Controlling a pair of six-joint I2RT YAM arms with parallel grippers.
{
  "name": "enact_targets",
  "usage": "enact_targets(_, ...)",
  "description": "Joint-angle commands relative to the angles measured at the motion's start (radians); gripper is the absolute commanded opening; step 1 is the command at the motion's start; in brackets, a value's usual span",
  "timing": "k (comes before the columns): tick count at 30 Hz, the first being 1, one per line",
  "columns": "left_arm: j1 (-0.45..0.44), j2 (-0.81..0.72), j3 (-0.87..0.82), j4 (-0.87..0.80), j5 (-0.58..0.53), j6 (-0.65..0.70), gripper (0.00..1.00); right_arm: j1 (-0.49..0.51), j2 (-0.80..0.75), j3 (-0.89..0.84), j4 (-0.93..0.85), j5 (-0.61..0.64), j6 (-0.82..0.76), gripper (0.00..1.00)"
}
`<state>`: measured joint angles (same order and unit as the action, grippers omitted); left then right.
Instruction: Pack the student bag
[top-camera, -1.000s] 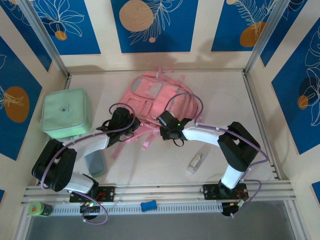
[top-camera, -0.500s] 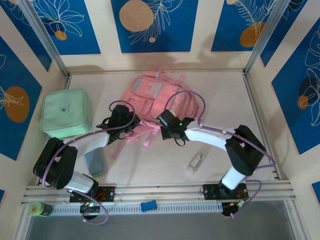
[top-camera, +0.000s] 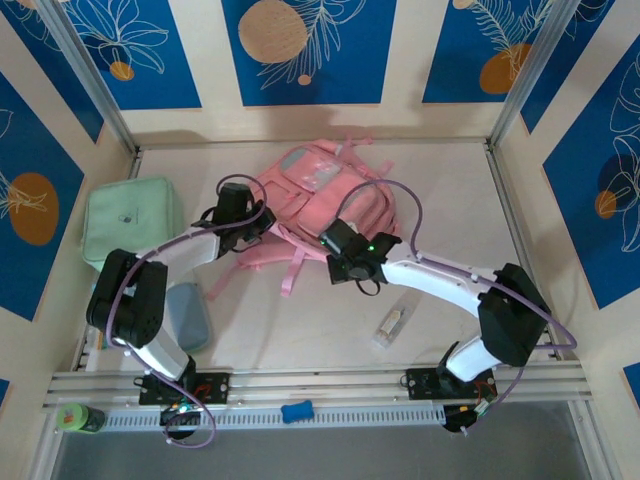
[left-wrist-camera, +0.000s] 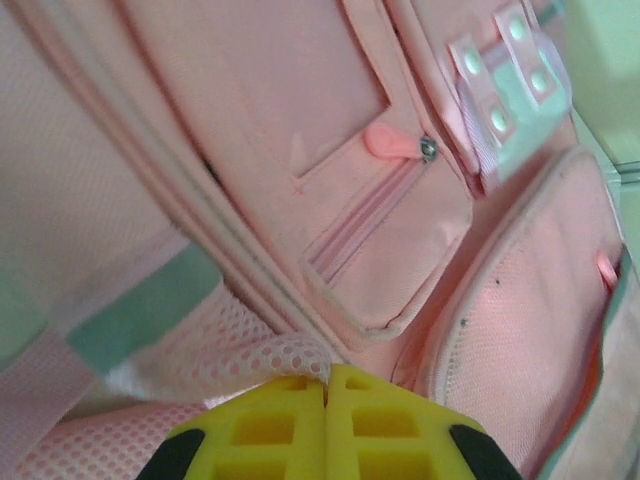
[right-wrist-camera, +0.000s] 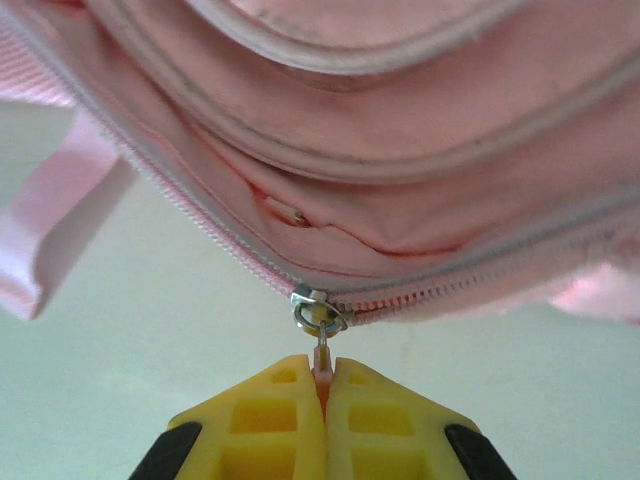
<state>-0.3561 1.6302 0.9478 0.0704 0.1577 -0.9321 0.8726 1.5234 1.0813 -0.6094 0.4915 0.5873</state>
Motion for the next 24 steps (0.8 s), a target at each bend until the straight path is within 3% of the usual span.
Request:
enact_targets(1, 0.03, -0.03, 0.004, 0.056, 0.021, 0.064, 0.04, 0.02, 0.038, 0.07, 0.021, -0.077, 0.025, 0.0)
enact_targets(4, 0.029, -0.11, -0.052, -0.008, 0.027, 0.087, 0.36, 0.004, 0.054, 0.07, 0.03, -0.096, 0.031, 0.0)
enact_targets(8, -0.014, -0.212, -0.201, 0.105, 0.093, -0.012, 0.58, 0.003, 0.048, 0.051, 0.048, -0.12, 0.026, 0.0)
enact_targets(11, -0.084, -0.248, -0.264, 0.114, 0.09, -0.115, 0.62, 0.009, 0.045, 0.038, 0.042, -0.108, 0.038, 0.0)
enact_targets(16, -0.273, -0.245, -0.327, 0.252, -0.077, -0.332, 0.65, 0.011, 0.04, 0.025, 0.023, -0.086, 0.06, 0.0)
enact_targets(22, -0.403, -0.139, -0.286, 0.322, -0.244, -0.483, 0.63, 0.011, 0.032, 0.002, 0.042, -0.081, 0.069, 0.0)
enact_targets(24, -0.405, -0.091, -0.267, 0.34, -0.246, -0.521, 0.62, 0.01, 0.036, 0.003, 0.043, -0.079, 0.071, 0.0)
